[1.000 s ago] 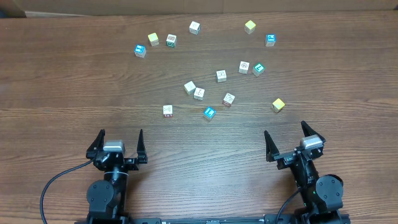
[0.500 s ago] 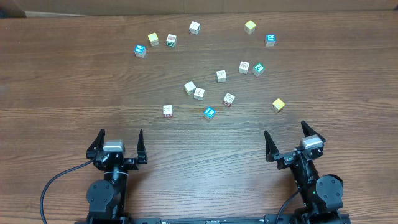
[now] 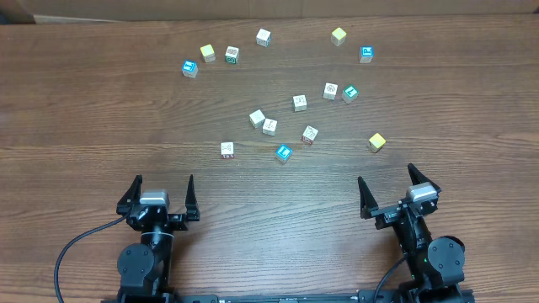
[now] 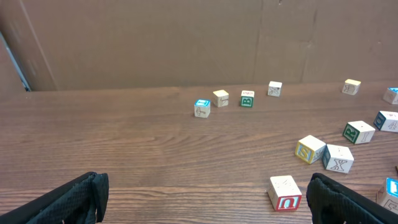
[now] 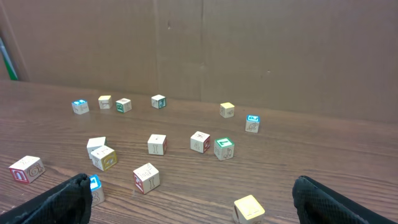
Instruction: Form a horizontal line
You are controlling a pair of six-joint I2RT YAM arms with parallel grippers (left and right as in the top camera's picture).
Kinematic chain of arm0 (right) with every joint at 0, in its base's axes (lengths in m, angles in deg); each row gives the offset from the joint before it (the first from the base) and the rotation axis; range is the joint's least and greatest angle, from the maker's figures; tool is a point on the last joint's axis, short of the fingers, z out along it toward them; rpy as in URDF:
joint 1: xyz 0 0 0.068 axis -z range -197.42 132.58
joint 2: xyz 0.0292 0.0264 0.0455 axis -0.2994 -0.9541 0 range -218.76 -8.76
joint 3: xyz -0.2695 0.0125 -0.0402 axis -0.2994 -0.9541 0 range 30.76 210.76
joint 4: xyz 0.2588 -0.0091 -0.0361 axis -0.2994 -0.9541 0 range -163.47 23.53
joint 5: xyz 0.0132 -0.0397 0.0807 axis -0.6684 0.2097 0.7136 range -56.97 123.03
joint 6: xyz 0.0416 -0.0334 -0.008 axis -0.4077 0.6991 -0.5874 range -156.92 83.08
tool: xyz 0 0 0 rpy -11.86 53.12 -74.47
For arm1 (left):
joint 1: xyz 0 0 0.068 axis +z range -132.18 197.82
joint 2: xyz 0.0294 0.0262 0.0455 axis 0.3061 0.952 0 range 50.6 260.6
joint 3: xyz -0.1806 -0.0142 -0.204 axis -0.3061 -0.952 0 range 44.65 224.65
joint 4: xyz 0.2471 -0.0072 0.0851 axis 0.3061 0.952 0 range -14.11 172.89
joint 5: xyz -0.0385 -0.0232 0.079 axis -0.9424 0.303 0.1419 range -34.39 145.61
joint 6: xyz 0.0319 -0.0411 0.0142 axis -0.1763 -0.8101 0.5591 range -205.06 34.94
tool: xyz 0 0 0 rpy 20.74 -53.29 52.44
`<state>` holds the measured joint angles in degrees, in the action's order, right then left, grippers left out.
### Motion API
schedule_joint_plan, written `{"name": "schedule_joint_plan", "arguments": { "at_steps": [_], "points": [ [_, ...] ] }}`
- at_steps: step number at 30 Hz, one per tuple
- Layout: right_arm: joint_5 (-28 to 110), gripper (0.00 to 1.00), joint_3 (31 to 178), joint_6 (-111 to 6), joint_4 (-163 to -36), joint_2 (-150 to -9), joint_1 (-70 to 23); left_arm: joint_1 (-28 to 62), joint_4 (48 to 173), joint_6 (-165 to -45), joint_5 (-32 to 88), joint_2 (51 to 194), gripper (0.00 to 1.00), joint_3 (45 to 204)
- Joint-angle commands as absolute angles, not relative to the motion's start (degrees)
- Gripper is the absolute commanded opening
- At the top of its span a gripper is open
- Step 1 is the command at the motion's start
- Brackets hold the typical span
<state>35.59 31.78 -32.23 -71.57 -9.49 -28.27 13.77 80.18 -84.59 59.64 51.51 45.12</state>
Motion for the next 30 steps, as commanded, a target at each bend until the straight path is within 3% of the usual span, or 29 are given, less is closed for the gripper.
{"name": "schedule_joint_plan", "arguments": {
  "at_steps": [1,18,30],
  "points": [
    [35.46,1.0,31.21,-32.58,-71.14,-8.88,-28.23,13.68,79.86,-83.28,59.19,50.88,1.0,45.01],
    [35.46,1.0,31.21,-32.58,-71.14,-8.88,-28.23,13.68,78.83,-83.39,54.29,50.88,1.0,49.08],
    [35.46,1.0,31.21,-32.58,-71.14,-8.88,-28.23,13.68,86.81,-83.91,52.28,65.56,1.0,71.59]
  ]
}}
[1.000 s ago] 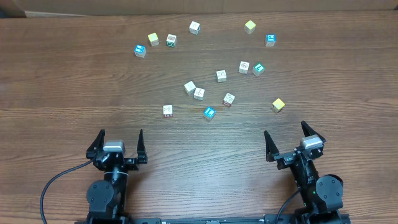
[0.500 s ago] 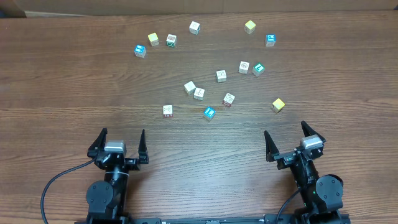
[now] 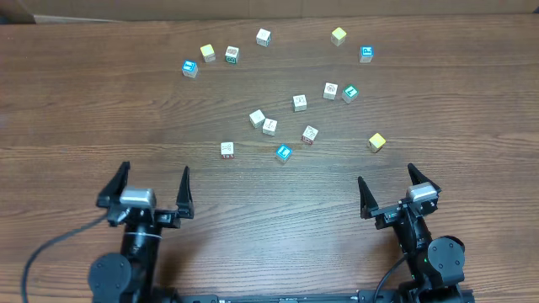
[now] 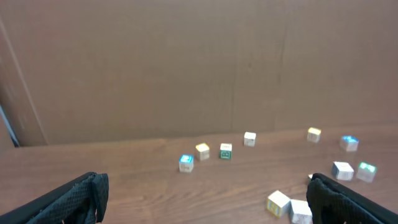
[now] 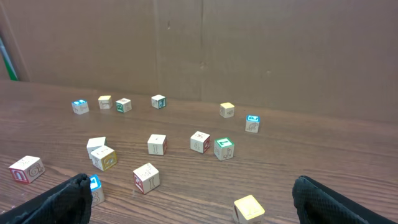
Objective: Form a horizontal line
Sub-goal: 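Reach the left gripper forward over the block marked 9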
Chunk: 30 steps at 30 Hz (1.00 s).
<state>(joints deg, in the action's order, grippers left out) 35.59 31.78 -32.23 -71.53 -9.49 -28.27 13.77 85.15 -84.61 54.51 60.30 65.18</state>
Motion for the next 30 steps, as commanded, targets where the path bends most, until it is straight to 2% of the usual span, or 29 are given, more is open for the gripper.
{"name": "schedule_joint_plan", "arguments": {
  "at_steps": [1,7,21,30],
  "points": [
    [35.46,1.0,31.21,-32.58,-71.14,-8.88,-28.23,13.68,88.12,-83.91,51.45,68.01,1.0,74.19],
    [35.46,1.0,31.21,-32.6,-71.14,-8.88,-28.23,13.68,101.54,-83.93,46.49,85.41,1.0,94.93],
    [35.46,1.0,31.21,-32.58,-71.14,-8.88,-28.23,13.68,143.42,-83.76,39.14,126.59,1.0,144.35],
    [35.44,1.0,31.21,-32.6,-71.14,-8.88,-28.23,13.66,144.01,-85.22,39.03,137.32,1.0,148.92]
  ]
}}
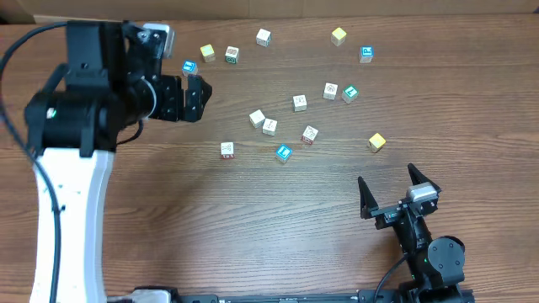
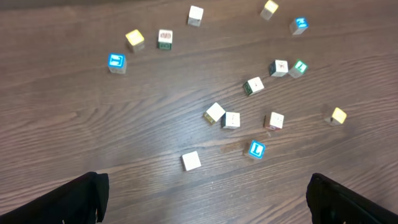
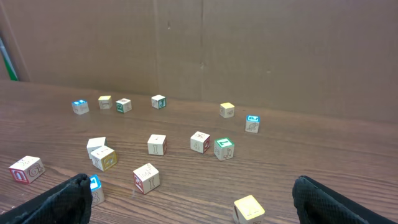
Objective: Form a horizontal line
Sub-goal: 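Reach the left gripper forward over the block marked 9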
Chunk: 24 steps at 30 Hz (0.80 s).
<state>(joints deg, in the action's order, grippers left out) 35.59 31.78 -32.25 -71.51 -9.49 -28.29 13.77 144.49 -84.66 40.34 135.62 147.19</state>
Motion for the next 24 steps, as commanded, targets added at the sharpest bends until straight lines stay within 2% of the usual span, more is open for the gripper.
{"name": "schedule_joint_plan", "arguments": {
  "at_steps": [1,3,4,5,6,7,8,13,24],
  "points": [
    [35.46,1.0,31.21,-32.58,-71.14,-8.88,-28.23,13.66,143.81,-86.58,39.03,138.33,0.99,148.92],
    [35.46,1.0,31.21,-32.58,-71.14,-8.88,-28.23,13.66,143.61,-88.11,38.99,139.75,1.0,148.92],
    [35.46,1.0,31.21,-32.58,-71.14,-8.88,-28.23,13.66,143.57,-88.68,38.99,140.58,0.87,148.92],
    [35.46,1.0,31.21,-32.6,-71.14,-8.88,-28.23,13.66,143.61,-88.92,39.03,141.26,0.64,148.92],
    [35.46,1.0,31.21,-32.6,-71.14,-8.88,-28.23,13.66,143.77,-88.92,39.03,141.91,0.36,148.92],
    [35.46,1.0,31.21,-32.58,-71.14,-8.88,-28.23,13.66,143.88,-88.96,38.99,142.68,0.14,148.92],
    [35.46,1.0,31.21,-32.58,-71.14,-8.88,-28.23,13.66,143.88,-89.57,38.84,143.4,0.04,148.92],
    [35.46,1.0,31.21,-32.6,-71.14,-8.88,-28.23,13.27,144.25,-95.02,37.33,147.59,0.04,148.9],
    [35.46,1.0,31.21,-32.6,-71.14,-8.88,-28.23,8.0,146.24,-98.36,37.31,161.32,0.04,148.9]
  ]
}}
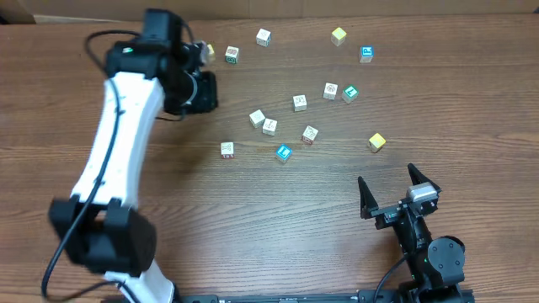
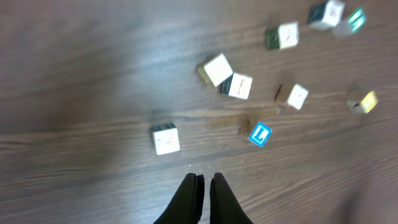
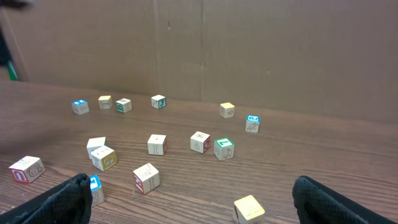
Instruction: Form a horizontal line
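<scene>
Several small wooden letter blocks lie scattered over the far half of the table, none lined up. Among them are a white block point(image 1: 226, 149), a blue block point(image 1: 283, 152) and a yellow block point(image 1: 376, 142). My left gripper point(image 1: 200, 91) hangs above the back left of the table, pointing down. In the left wrist view this gripper point(image 2: 204, 182) is shut with nothing between its fingers, just short of the white block point(image 2: 166, 138). My right gripper point(image 1: 392, 190) rests open at the front right, its fingers point(image 3: 68, 198) spread wide, short of a yellow block point(image 3: 249, 208).
A cardboard wall point(image 3: 261, 50) stands behind the table's far edge. The white left arm point(image 1: 118, 143) stretches from the front left toward the back and covers part of the far-left blocks. Bare wood point(image 1: 278, 219) runs along the front between the arms.
My left gripper was open high over the back left; now it is shut, a little further right and closer to the table. The blocks and the right arm are unchanged.
Both grippers first sat open at the front edge. The left arm then stood slightly further left with its camera raised. Later it was high over the back left, open, looking down on the blocks. Now it is lower and shut. No block has moved.
</scene>
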You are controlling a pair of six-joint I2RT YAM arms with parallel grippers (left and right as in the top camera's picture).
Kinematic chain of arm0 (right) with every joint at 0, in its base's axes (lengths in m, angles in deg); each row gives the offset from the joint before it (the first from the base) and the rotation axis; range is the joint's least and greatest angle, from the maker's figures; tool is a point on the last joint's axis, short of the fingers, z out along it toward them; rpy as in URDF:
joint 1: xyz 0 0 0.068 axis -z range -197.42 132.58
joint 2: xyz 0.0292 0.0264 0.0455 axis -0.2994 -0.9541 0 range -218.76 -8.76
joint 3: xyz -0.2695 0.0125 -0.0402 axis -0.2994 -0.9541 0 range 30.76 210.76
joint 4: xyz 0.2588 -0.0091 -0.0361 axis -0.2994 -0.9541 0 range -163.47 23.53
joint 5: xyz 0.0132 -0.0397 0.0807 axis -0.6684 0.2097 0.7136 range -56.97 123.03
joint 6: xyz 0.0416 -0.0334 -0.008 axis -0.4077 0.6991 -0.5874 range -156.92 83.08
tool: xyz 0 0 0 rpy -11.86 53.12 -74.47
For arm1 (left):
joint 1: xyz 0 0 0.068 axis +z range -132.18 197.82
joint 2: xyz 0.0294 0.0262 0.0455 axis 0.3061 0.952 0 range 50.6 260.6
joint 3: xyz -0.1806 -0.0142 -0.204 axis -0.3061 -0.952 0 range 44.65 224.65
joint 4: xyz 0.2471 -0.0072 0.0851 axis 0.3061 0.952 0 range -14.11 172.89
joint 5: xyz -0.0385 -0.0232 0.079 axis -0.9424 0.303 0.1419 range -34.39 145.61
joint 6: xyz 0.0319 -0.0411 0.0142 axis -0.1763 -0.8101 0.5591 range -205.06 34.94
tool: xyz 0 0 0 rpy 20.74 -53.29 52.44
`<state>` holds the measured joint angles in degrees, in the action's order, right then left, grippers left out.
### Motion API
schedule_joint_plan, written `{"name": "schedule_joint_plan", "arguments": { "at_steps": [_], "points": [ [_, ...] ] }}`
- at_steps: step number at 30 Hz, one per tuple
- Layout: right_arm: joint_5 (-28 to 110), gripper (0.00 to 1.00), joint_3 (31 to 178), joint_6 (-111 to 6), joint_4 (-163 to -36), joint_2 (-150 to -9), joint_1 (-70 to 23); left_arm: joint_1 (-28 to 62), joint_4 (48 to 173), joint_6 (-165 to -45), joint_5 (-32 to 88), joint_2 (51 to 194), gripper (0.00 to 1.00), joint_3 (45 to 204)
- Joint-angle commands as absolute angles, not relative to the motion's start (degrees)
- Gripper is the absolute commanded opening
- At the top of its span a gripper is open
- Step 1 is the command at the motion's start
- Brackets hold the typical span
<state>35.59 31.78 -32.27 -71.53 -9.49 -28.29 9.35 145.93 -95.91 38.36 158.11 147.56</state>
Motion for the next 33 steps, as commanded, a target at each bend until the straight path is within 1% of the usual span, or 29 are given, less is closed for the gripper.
{"name": "schedule_joint_plan", "arguments": {
  "at_steps": [1,5,7,8,9,11,12,13,14,15,20,22,25,28,33],
  "points": [
    [35.46,1.0,31.21,-32.6,-71.14,-8.88,-28.23,7.37,146.41,-99.23,37.33,162.68,0.04,148.9],
    [35.46,1.0,31.21,-32.6,-71.14,-8.88,-28.23,4.79,145.76,-100.13,37.37,166.76,0.04,148.9],
    [35.46,1.0,31.21,-32.6,-71.14,-8.88,-28.23,3.63,144.49,-100.2,37.61,168.23,0.06,148.9],
    [35.46,1.0,31.21,-32.58,-71.14,-8.88,-28.23,3.08,143.77,-100.5,37.92,168.75,0.17,148.9],
    [35.46,1.0,31.21,-32.58,-71.14,-8.88,-28.23,2.38,142.61,-100.83,38.49,169.47,0.24,148.9],
    [35.46,1.0,31.21,-32.58,-71.14,-8.88,-28.23,1.42,140.66,-101.42,40.02,170.46,0.3,148.9],
    [35.46,1.0,31.21,-32.58,-71.14,-8.88,-28.23,0.9,139.64,-102.4,41.44,171.2,0.4,148.9],
    [35.46,1.0,31.21,-32.58,-71.14,-8.88,-28.23,0.41,138.76,-103.61,43.06,171.68,0.44,148.9],
    [35.46,1.0,31.21,-32.58,-71.14,-8.88,-28.23,0.02,138.04,-104.74,44.61,172.29,0.4,148.9],
    [35.46,1.0,31.21,-32.58,-71.14,-8.88,-28.23,-0.37,137.28,-105.94,46.4,172.93,0.39,148.9],
    [35.46,1.0,31.21,-32.58,-71.14,-8.88,-28.23,-1.71,133.54,-109.53,51.89,175.53,0.37,148.9],
    [35.46,1.0,31.21,-32.6,-71.14,-8.88,-28.23,-1.77,131.96,-109.53,52.41,176.1,0.4,148.9],
    [35.46,1.0,31.21,-32.58,-71.14,-8.88,-28.23,-1.75,129.87,-109.97,53.28,176.69,0.41,148.9],
    [35.46,1.0,31.21,-32.58,-71.14,-8.88,-28.23,-1.84,128.44,-112.04,53.28,176.88,0.5,148.9],
    [35.46,1.0,31.21,-32.58,-71.14,-8.88,-28.23,-2.62,126.94,-114.42,53.28,176.88,0.52,148.9]
  ]
}}
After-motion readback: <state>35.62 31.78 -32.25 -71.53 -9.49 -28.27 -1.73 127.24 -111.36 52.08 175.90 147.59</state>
